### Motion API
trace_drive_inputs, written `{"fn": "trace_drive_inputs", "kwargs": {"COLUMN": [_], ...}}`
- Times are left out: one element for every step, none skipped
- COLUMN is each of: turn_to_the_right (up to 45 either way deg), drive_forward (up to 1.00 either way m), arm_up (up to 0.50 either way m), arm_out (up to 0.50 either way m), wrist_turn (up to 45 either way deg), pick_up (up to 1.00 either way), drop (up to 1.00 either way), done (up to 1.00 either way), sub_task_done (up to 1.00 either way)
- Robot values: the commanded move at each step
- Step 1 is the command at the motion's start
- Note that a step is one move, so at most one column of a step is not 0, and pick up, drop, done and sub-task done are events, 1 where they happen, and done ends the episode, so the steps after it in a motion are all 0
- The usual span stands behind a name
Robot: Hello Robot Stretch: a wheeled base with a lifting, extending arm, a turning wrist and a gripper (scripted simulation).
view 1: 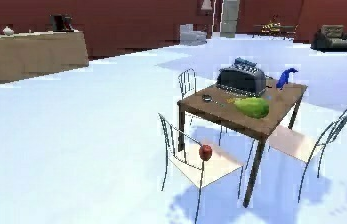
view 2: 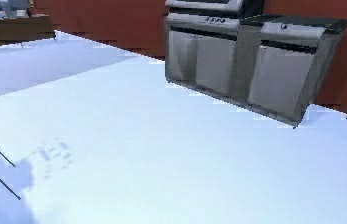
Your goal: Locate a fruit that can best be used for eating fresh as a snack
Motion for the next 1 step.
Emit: {"fn": "trace_drive_inputs", "kwargs": {"turn_to_the_right": [45.0], "drive_forward": [0.00], "arm_up": [0.00], "arm_out": [0.00], "wrist_turn": [0.0], "pick_up": [0.00], "drop": [0.00], "done": [0.00], "sub_task_done": [0.00]}}
